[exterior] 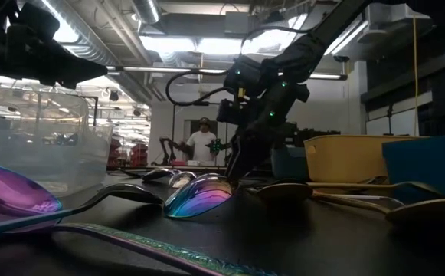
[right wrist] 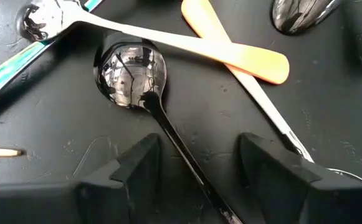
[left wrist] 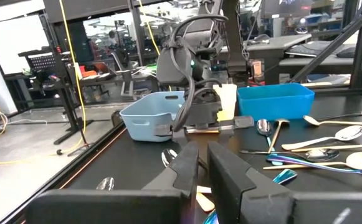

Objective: Sort silverware by color (type)
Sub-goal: Put the black spoon into the light blue bin

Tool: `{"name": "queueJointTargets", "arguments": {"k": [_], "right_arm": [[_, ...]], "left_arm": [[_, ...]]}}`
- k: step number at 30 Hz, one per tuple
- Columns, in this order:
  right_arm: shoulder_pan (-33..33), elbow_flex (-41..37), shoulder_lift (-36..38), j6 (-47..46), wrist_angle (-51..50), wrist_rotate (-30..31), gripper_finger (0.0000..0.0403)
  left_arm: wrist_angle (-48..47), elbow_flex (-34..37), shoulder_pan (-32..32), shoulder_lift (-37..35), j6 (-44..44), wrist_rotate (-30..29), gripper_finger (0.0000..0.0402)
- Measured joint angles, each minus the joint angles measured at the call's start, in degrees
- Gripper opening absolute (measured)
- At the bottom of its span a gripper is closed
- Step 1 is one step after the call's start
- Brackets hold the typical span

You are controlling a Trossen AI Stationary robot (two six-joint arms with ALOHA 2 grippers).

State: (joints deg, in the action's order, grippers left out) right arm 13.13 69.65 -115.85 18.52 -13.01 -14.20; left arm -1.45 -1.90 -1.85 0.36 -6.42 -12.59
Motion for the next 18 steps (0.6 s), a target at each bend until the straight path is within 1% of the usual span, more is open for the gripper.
{"name": "queueJointTargets", "arguments": {"k": [8,18], "right_arm": [[0.0,-0.1,-0.1,0.0,0.0,-0.4,0.0130],[0.0,-0.1,-0.2,0.0,-0.1,-0.4,0.0050]], "left_arm": [[0.0,0.0,0.0,0.0,0.0,0.0,0.0029],[0.0,0.0,0.0,0.0,0.0,0.0,0.0029]]}}
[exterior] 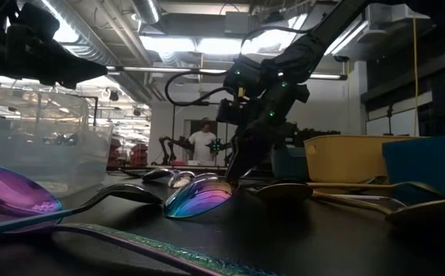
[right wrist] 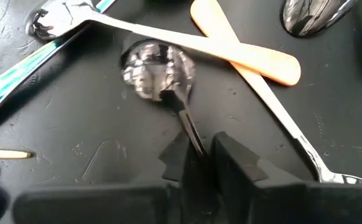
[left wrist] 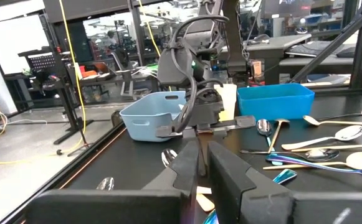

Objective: Sort silverware by color (type)
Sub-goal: Put the black spoon into the light blue bin

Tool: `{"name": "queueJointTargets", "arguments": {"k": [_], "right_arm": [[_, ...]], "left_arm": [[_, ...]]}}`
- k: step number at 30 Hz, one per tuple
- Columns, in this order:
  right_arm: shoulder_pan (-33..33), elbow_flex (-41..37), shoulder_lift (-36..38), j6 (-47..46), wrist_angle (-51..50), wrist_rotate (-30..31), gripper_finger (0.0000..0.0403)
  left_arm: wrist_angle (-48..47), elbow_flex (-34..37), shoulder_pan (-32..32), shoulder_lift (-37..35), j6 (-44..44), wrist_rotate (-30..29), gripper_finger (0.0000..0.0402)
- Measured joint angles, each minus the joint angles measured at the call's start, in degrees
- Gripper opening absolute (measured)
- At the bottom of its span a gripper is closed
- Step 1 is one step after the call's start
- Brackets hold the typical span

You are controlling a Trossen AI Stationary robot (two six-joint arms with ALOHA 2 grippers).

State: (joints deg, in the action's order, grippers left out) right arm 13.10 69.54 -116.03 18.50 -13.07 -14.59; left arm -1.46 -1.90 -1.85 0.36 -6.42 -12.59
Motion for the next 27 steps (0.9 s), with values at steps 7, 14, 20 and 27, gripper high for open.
{"name": "queueJointTargets", "arguments": {"k": [7,14,20,27], "right_arm": [[0.0,0.0,0.0,0.0,-0.2,0.2,0.0004],[0.0,-0.1,0.3,0.0,-0.4,0.4,0.0003],[0.0,-0.4,2.5,0.0,-2.0,1.3,0.0002],[0.0,-0.3,8.0,0.0,-5.7,1.5,0.0002]], "left_arm": [[0.0,0.0,0.0,0.0,0.0,0.0,0.0029],[0.0,0.0,0.0,0.0,0.0,0.0,0.0029],[1.2,0.0,0.0,0.0,0.0,0.0,0.0029],[8.0,0.0,0.0,0.0,0.0,0.0,0.0029]]}}
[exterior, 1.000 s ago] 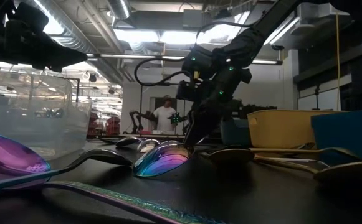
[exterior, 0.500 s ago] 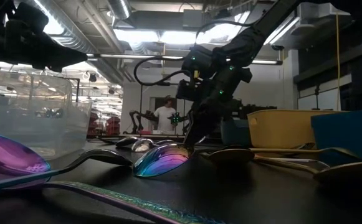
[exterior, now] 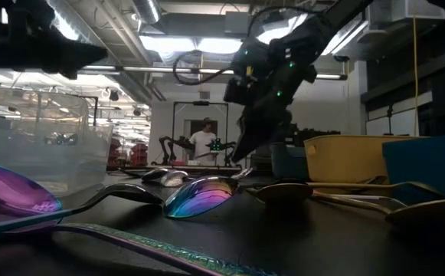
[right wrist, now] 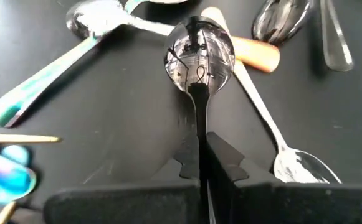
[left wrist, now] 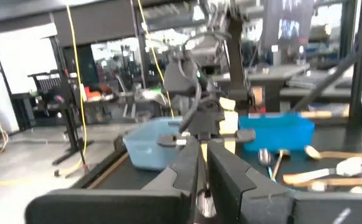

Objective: Sort silverware by color (type)
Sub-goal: Put the black spoon into the light blue bin

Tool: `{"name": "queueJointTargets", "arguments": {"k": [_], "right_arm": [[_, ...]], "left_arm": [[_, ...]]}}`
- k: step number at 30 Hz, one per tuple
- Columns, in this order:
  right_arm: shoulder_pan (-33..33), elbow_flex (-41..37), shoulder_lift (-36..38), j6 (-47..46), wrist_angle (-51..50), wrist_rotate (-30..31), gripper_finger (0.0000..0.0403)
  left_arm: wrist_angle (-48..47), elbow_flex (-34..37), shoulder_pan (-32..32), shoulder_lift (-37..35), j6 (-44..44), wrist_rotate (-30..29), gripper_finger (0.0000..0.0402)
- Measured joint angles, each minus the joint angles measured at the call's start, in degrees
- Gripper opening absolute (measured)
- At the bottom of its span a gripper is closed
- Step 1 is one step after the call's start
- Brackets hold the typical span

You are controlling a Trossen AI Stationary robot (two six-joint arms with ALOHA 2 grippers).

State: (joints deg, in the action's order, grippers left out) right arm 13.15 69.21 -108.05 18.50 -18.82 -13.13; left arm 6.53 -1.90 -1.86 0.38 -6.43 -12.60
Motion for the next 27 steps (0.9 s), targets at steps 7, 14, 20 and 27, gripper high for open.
{"name": "queueJointTargets", "arguments": {"k": [7,14,20,27], "right_arm": [[0.0,0.0,6.4,0.0,-5.6,1.6,0.0001],[0.0,0.1,13.6,0.5,-10.7,6.4,0.0001],[1.0,0.2,19.7,3.5,-17.9,12.3,0.0001],[8.5,0.2,22.1,4.8,-24.5,17.7,0.0001]], "left_arm": [[6.1,0.0,0.0,0.0,0.0,0.0,0.0029],[8.0,0.0,0.0,0.0,-0.1,0.0,0.0029],[8.3,0.0,0.0,0.0,-0.1,0.0,0.0029],[8.3,0.0,0.0,0.0,0.0,0.0,0.0029]]}}
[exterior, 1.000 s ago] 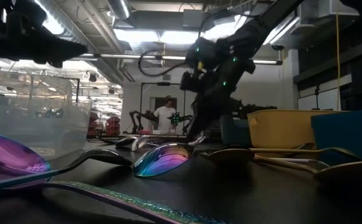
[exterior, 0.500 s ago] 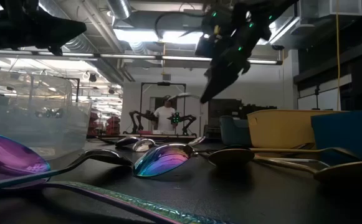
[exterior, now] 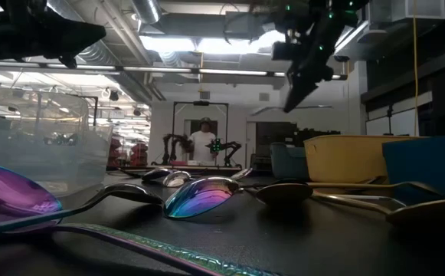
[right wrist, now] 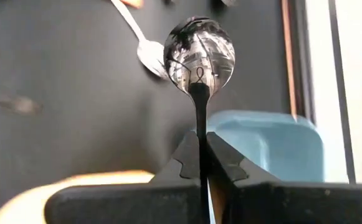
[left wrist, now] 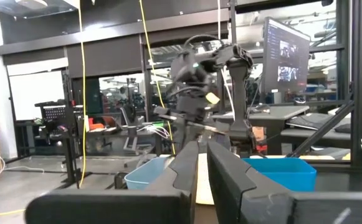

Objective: Sort silverware by color (type)
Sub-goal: Put the black spoon into the light blue bin

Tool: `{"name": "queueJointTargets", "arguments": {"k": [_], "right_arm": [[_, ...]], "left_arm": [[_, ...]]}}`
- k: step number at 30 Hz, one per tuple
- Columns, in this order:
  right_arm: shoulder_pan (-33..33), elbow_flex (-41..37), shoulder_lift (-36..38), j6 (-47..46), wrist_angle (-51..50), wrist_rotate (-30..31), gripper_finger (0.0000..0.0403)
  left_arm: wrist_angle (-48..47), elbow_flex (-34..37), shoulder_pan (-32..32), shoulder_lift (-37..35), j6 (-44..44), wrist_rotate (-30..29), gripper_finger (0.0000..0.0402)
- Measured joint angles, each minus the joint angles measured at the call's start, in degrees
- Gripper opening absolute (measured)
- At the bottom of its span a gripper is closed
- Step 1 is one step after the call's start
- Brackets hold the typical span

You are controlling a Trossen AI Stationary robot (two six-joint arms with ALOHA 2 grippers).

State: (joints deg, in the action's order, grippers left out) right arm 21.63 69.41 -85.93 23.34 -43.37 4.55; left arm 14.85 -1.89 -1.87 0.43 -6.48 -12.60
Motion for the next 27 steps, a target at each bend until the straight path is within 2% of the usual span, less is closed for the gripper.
{"name": "queueJointTargets", "arguments": {"k": [7,14,19,27], "right_arm": [[10.2,-1.5,-0.5,6.0,-1.3,-2.4,0.0001],[18.5,-6.7,-0.5,10.9,2.2,-9.4,0.0001],[21.4,-12.4,-0.5,12.2,10.2,-13.1,0.0001],[21.6,-19.2,-0.5,12.2,19.7,-13.2,0.0001]], "left_arm": [[0.3,0.0,0.0,0.0,0.0,0.0,0.0029],[0.3,0.0,0.0,0.0,0.0,0.0,0.0029],[0.3,0.0,0.0,0.0,0.0,0.0,0.0029],[0.7,0.0,0.0,0.0,0.3,0.0,0.0029]]}}
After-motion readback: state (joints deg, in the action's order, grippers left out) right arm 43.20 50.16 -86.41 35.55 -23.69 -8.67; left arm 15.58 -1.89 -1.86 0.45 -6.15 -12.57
